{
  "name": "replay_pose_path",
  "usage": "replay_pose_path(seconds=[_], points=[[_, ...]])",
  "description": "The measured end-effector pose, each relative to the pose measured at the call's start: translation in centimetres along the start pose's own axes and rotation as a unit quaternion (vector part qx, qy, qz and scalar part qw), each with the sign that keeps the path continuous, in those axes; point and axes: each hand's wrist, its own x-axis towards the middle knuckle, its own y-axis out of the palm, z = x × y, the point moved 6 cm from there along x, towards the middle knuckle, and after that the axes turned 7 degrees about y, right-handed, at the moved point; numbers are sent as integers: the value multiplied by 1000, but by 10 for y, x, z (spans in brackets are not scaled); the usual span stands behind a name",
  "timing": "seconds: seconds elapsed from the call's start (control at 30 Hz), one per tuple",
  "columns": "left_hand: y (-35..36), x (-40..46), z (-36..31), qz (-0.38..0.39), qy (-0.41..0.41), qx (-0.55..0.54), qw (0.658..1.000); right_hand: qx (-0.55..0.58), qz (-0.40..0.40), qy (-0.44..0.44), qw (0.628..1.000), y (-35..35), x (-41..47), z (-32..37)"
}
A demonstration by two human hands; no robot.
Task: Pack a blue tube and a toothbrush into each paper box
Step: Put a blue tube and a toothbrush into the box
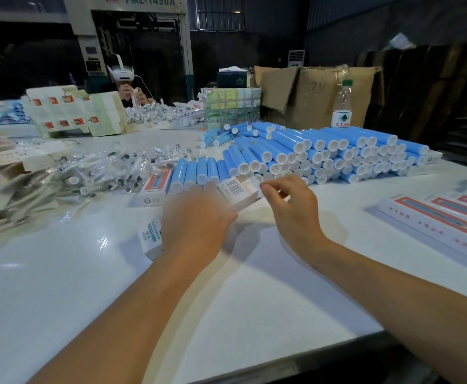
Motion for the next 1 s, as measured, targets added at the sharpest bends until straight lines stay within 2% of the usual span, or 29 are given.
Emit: replay_pose_path(seconds=[0.17, 0.4, 0.57, 0.67, 0.83, 1.0], points=[[1, -1, -3, 0, 4, 14, 1000, -39, 43, -41, 997, 14, -10, 7], [6, -2, -5, 21, 19, 38, 999, 21, 96, 74, 992, 21, -8, -11], [7, -3, -14, 32, 42, 53, 997, -9, 130, 114, 985, 28, -4, -19], [7, -6, -23, 33, 71, 64, 995, 11, 147, 141, 979, 29, -6, -21], [6, -8, -25, 25, 67, 66, 995, -68, 107, 90, 988, 26, -8, -15], [6, -7, -26, 17, 65, 67, 995, -118, 106, 41, 987, 29, -9, -7]])
